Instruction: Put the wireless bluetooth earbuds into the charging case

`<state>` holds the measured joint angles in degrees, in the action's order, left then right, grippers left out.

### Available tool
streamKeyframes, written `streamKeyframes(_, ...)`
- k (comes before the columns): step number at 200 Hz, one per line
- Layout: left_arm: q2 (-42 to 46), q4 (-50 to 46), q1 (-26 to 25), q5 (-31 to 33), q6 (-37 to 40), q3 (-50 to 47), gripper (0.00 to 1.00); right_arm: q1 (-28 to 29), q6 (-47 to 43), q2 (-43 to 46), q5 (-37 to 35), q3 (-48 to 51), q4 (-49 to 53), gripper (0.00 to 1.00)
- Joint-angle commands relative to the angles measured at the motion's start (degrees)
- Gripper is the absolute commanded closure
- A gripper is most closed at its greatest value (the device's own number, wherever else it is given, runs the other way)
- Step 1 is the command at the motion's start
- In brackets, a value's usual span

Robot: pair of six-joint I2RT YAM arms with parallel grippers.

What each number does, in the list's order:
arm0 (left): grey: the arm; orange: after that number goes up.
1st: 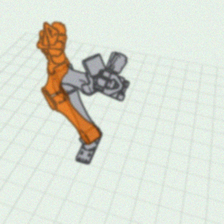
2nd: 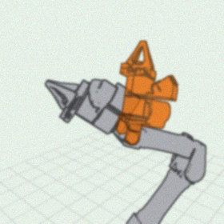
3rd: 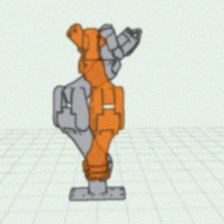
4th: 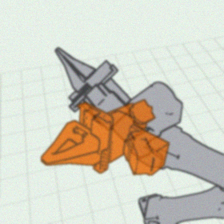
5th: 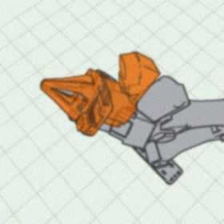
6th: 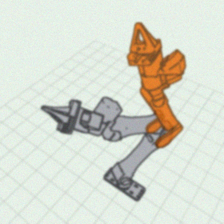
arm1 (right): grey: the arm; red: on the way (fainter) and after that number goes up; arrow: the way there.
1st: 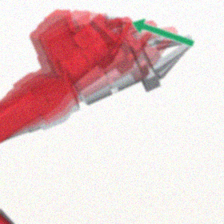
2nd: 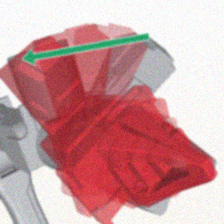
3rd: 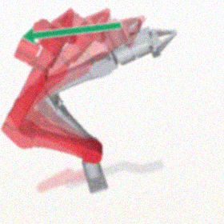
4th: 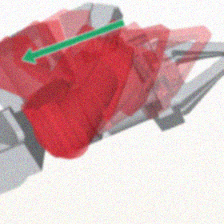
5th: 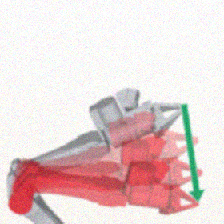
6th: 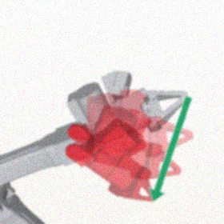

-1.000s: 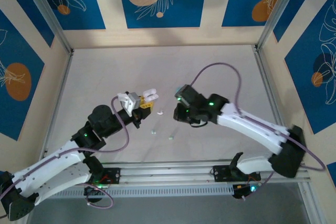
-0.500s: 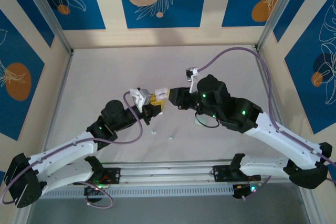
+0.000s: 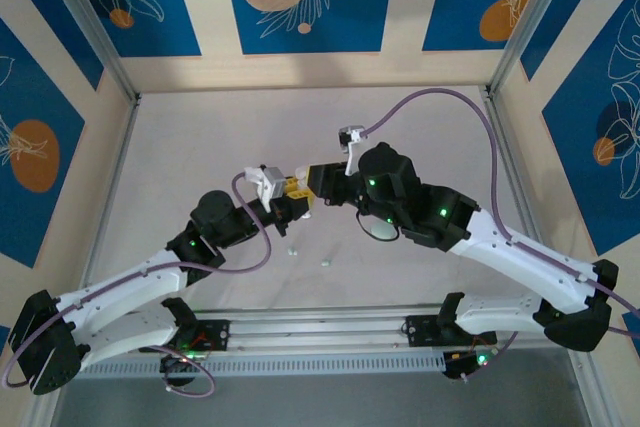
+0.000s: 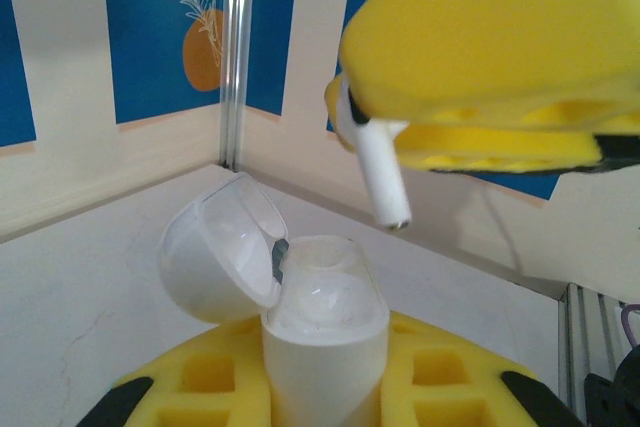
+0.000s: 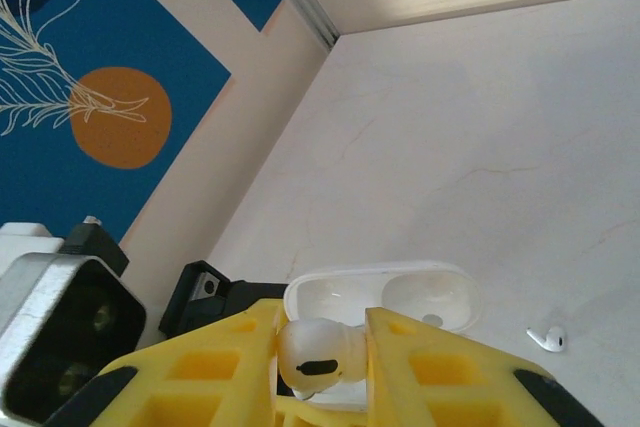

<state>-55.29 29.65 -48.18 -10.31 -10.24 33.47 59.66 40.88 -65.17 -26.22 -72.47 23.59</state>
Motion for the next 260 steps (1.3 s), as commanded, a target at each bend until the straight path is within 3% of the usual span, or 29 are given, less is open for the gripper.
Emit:
streamKeyframes(1,0.82,3.00,-0.33,-0.86,-0.97,1.29,0.81,0.37,-0.27,-0.25,-1.48,1.16,-0.74,0.74)
streamKeyframes(111,0.88,4.94,-0.33,-0.86,-1.63,1.50,0.81,-1.11,2.68,-1.18,0.43,3.62,-4.08,0.74)
streamKeyframes(219,1.33,5.86,-0.35,1.78,-0.93,1.50,0.81,-0.95,0.82,-2.03,12.36,2.30,-1.14,0.74)
streamKeyframes(260,2.08,6.45,-0.34,2.40,-0.55,1.37,0.81,-1.03,0.55,-3.23,9.98,0.75,2.62,0.72)
